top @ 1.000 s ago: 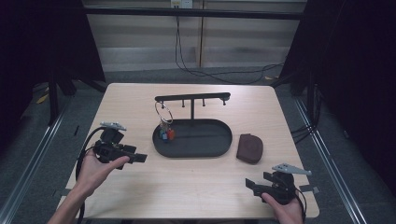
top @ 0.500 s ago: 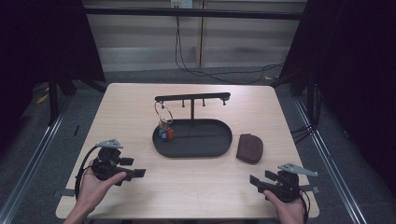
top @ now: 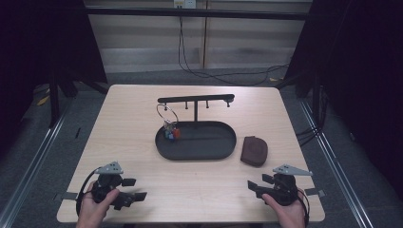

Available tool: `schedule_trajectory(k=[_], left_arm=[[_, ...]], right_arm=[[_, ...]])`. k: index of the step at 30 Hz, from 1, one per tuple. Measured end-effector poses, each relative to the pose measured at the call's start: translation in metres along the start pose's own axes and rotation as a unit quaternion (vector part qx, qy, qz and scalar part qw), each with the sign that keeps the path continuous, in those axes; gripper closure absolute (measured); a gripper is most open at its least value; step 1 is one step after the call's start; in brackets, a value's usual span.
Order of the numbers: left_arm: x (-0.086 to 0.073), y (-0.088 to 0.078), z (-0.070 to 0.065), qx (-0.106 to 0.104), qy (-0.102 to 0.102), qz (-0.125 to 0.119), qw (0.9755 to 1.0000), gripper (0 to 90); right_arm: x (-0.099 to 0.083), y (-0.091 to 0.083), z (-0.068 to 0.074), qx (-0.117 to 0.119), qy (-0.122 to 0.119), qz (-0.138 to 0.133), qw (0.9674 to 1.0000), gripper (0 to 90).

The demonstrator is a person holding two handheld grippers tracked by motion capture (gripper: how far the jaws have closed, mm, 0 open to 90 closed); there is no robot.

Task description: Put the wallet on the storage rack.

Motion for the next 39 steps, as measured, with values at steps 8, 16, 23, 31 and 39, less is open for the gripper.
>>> schedule_trajectory(k=[8, 16, 23, 31, 39], left_arm=[[-0.002, -0.004, 0.005, 0.014, 0.000, -0.030, 0.9995, 23.8], [0.000, -0.007, 0.004, -0.003, -0.003, -0.050, 0.9988, 22.1], [0.000, -0.010, 0.000, -0.017, -0.010, -0.052, 0.9984, 19.1], [-0.002, -0.012, -0.002, -0.028, -0.004, -0.044, 0.9986, 18.4], [-0.005, -0.012, -0.001, -0.023, -0.002, -0.033, 0.9992, 19.5]], right_arm=[[0.014, 0.001, 0.000, 0.015, 0.024, 0.011, 0.9995, 35.2], [0.038, 0.012, -0.015, -0.016, 0.033, 0.033, 0.9988, 37.6], [0.052, 0.014, -0.026, -0.026, 0.045, 0.044, 0.9976, 37.6], [0.073, 0.013, -0.034, -0.046, 0.054, 0.053, 0.9960, 38.7], [0.093, 0.011, -0.052, -0.056, 0.091, 0.061, 0.9924, 43.6]])
Point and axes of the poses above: each handheld gripper's, and its own axes: y roughly forward along the jaws, x roughly out of its top, z roughly to its left, the point moved 4 cm from there along y, roughly forward along the jaws, and after that the axes turned 2 degrees about -z, right-handed, at the moved point
